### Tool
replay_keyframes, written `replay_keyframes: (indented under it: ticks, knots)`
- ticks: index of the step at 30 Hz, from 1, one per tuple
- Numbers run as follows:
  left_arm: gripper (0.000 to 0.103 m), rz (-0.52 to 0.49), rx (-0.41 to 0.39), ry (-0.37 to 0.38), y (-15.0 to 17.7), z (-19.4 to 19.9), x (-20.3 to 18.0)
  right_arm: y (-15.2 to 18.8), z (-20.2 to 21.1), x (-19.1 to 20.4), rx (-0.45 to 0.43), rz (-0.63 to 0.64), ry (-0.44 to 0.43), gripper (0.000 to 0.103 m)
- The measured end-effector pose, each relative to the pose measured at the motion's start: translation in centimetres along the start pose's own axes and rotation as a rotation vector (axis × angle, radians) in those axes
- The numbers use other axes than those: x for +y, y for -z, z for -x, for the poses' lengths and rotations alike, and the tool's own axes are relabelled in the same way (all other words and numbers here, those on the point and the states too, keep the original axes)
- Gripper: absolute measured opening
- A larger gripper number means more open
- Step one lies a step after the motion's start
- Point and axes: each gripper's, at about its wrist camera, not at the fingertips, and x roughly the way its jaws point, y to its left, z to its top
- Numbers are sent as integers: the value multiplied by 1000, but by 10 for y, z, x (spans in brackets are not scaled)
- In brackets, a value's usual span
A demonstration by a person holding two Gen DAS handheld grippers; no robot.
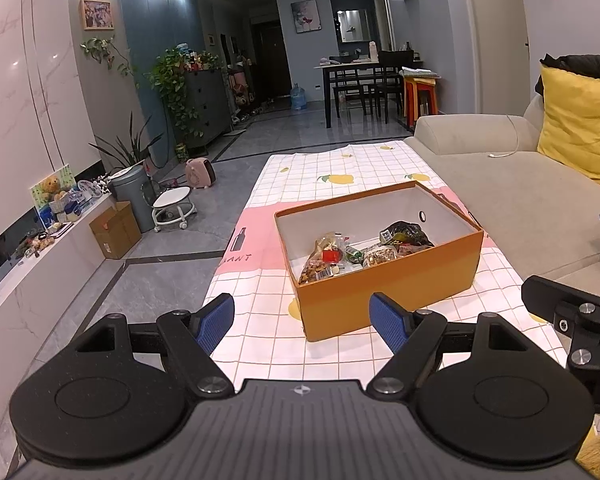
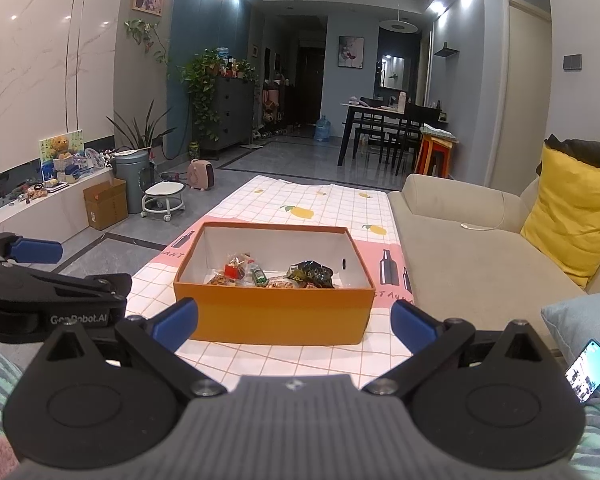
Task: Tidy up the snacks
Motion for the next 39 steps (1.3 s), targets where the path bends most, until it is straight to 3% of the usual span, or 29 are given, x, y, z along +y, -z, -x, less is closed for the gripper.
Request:
replay_keyframes:
  ticks: [39]
  knots:
    - [90,-4,-13,-10,-10,3,19,-1,-2,-3,12,-12,-12,99]
